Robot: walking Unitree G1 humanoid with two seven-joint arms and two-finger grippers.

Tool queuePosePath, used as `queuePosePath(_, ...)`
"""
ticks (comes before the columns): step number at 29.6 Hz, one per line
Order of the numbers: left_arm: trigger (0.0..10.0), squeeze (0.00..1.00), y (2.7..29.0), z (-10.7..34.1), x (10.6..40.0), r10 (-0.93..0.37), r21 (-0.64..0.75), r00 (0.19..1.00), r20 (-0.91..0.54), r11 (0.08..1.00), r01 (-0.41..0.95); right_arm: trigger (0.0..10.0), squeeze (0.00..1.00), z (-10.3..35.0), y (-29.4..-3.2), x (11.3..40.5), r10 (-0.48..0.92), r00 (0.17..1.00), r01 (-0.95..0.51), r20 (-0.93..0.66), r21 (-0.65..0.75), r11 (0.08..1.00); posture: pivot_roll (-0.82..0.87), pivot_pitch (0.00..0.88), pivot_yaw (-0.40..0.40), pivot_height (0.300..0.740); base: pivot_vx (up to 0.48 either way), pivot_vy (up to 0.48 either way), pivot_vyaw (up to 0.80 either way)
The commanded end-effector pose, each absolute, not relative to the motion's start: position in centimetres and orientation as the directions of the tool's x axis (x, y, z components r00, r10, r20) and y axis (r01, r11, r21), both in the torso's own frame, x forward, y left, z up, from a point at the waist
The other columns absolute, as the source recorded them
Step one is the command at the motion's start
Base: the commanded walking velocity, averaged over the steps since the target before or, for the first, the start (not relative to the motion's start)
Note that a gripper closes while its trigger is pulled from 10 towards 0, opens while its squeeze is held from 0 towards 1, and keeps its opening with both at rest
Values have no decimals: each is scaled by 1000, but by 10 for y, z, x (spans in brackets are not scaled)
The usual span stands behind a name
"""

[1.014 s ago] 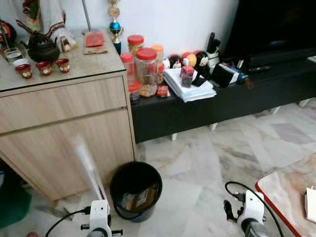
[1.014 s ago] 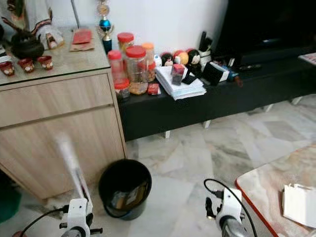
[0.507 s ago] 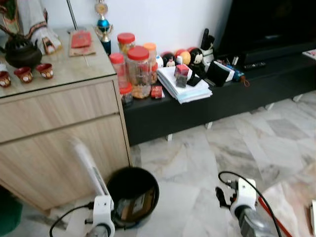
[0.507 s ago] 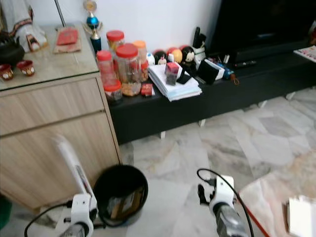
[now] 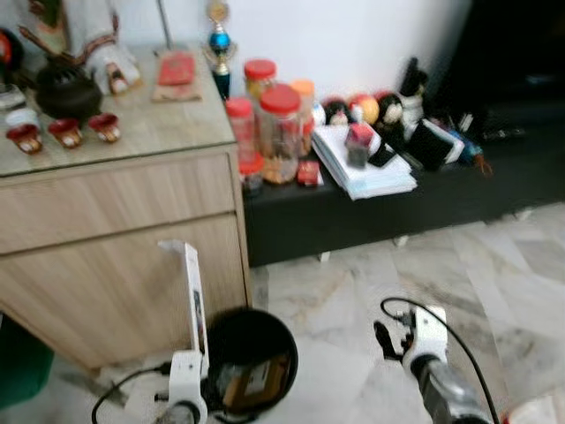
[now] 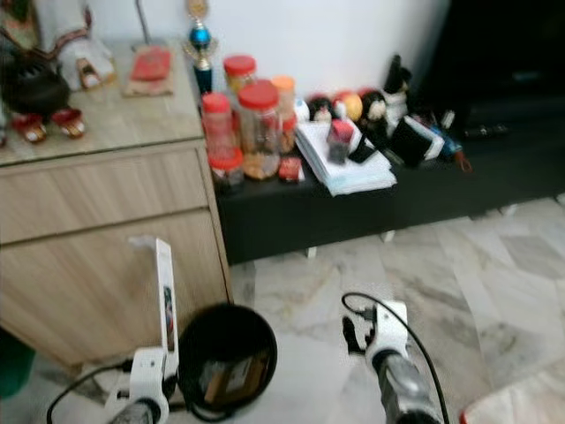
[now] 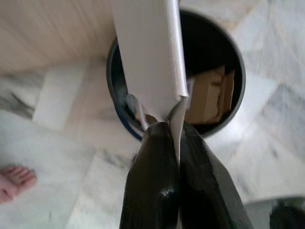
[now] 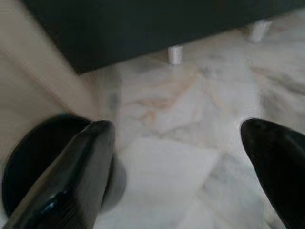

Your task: Picking trash to rubbish bin

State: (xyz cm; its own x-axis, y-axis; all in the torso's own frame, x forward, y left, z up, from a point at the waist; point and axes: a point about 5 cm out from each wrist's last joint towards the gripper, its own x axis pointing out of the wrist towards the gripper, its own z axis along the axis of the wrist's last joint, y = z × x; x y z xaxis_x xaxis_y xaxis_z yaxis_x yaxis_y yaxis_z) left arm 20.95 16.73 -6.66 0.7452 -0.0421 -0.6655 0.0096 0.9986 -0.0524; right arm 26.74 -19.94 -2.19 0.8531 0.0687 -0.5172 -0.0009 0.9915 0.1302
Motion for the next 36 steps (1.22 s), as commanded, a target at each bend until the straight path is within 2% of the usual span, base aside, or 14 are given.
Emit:
queuePosePath(1, 10000, 0, 156, -62, 219, -121, -45, 745, -656, 992, 121, 10000, 0, -25, -206, 262, 70, 841, -14, -537, 107, 994, 5, 91, -57, 740, 0, 0, 0)
queuePosePath(2, 10000, 0, 149, -60, 222, -171, -28, 738, -653, 979, 203, 10000, 0, -23, -204, 265, 91, 836, -56, -541, 80, 995, 4, 93, -57, 740, 0, 0, 0)
queuePosePath(5, 10000, 0, 146, -59, 223, -198, -12, 731, -653, 968, 251, 10000, 0, -22, -203, 267, 104, 832, -86, -546, 58, 995, 4, 93, -57, 740, 0, 0, 0)
queuePosePath(6, 10000, 0, 137, -57, 227, -253, 74, 694, -674, 912, 404, 10000, 0, -14, -197, 276, 157, 842, -158, -517, 42, 987, 1, 95, -59, 740, 0, 0, 0)
queuePosePath(8, 10000, 0, 134, -57, 228, -266, 98, 682, -681, 890, 445, 10000, 0, -11, -195, 279, 173, 843, -179, -509, 37, 983, 1, 95, -59, 740, 0, 0, 0)
queuePosePath(9, 10000, 0, 128, -57, 229, -299, 175, 646, -703, 807, 564, 10000, 0, -2, -190, 289, 210, 854, -223, -476, 29, 974, -7, 98, -61, 740, 0, 0, 0)
queuePosePath(11, 10000, 0, 125, -56, 230, -312, 198, 635, -707, 775, 601, 10000, 0, 5, -185, 296, 238, 863, -251, -445, 30, 968, -7, 99, -61, 740, 0, 0, 0)
queuePosePath(20, 10000, 0, 135, -59, 226, -273, 211, 627, -730, 782, 586, 10000, 0, 20, -165, 310, 327, 865, -341, -380, 32, 940, -2, 111, -68, 740, 0, 0, 0)
queuePosePath(23, 10000, 0, 149, -60, 225, -218, 294, 629, -746, 741, 604, 10000, 0, 27, -154, 314, 394, 849, -409, -352, 34, 912, -4, 116, -71, 740, 0, 0, 0)
queuePosePath(28, 10000, 0, 164, -58, 229, -167, 351, 637, -753, 717, 602, 10000, 0, 32, -145, 317, 469, 816, -489, -337, 28, 872, -4, 124, -77, 740, 0, 0, 0)
queuePosePath(36, 10000, 0, 177, -57, 227, -210, 352, 572, -793, 609, 711, 10000, 0, 39, -136, 320, 535, 777, -566, -332, 2, 824, -7, 142, -83, 740, 0, 0, 0)
